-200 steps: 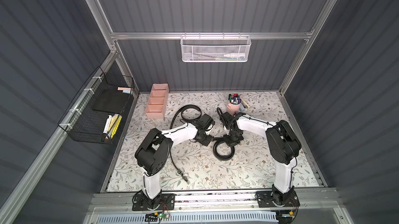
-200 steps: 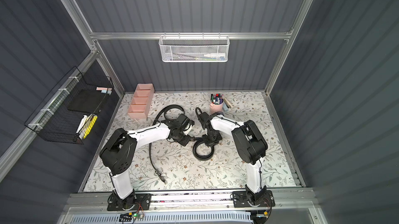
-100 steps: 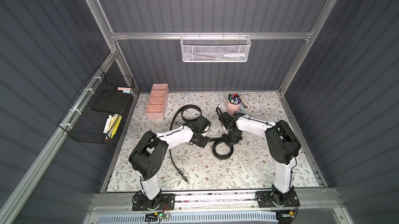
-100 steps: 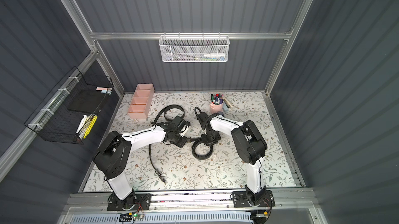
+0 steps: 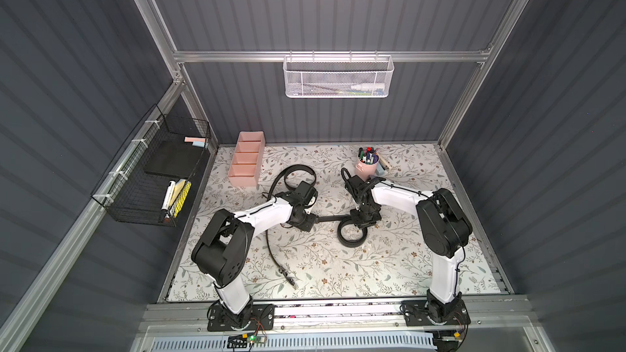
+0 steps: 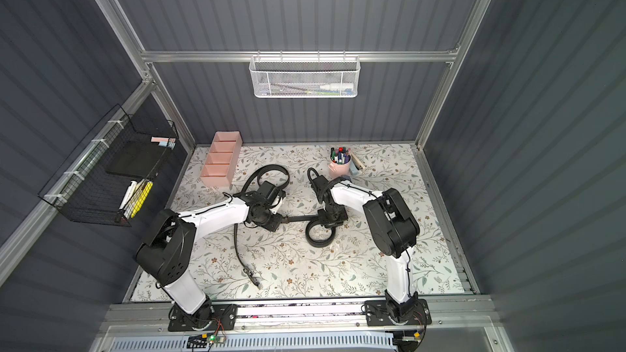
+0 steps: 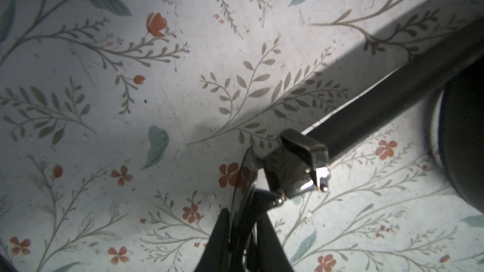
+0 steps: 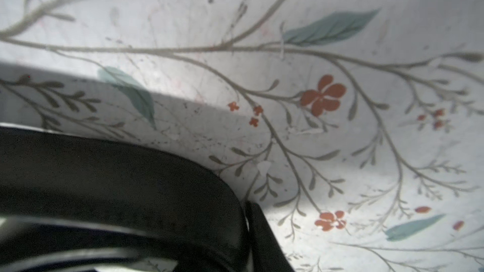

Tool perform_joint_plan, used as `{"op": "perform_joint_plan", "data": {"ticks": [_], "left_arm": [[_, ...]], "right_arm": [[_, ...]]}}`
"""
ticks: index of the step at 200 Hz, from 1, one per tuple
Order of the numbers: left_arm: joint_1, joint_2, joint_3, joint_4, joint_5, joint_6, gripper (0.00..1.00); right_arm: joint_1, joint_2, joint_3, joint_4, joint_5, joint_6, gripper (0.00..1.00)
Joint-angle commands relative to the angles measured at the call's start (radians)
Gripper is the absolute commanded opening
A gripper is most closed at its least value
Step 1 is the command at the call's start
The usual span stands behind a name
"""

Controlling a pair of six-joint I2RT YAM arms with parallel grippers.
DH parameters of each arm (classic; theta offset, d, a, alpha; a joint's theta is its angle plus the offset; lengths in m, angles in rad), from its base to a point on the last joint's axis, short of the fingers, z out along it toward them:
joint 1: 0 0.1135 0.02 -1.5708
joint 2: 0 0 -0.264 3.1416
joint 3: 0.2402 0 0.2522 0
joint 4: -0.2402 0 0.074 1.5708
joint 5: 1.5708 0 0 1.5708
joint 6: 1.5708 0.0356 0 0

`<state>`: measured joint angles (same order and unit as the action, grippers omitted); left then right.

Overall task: Place the belts into the storage roll
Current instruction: Roll the belt at the center of the board.

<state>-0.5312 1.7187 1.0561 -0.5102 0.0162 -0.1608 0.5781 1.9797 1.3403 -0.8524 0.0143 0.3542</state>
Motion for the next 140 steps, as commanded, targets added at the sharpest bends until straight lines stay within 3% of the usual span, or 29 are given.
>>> {"op": "perform_joint_plan", "data": {"ticks": [1, 15, 55, 81, 140], "left_arm": [[0.055, -0.028, -0.041, -0.142, -0.111, -0.004, 0.14], [0.059, -0.036, -0.047, -0.14, -0.108, -0.001, 0.14], [0.057, -0.054, -0.067, -0.14, -0.085, -0.003, 0.14], [0.034, -0.101, -0.089, -0.145, -0.042, -0.04, 0.14], [-0.252, -0.189, -0.16, -0.089, -0.038, -0.243, 0.17]], "right_arm": [[-0.059, 0.074, -0.029, -0.105, 0.175, 0.063, 0.25], [-0.062, 0.072, -0.032, -0.107, 0.177, 0.067, 0.23], [-0.065, 0.051, -0.028, -0.091, 0.174, 0.152, 0.0], [-0.067, 0.037, 0.019, -0.082, 0.17, 0.26, 0.0], [-0.067, 0.133, 0.192, -0.092, 0.076, 0.328, 0.0]]}}
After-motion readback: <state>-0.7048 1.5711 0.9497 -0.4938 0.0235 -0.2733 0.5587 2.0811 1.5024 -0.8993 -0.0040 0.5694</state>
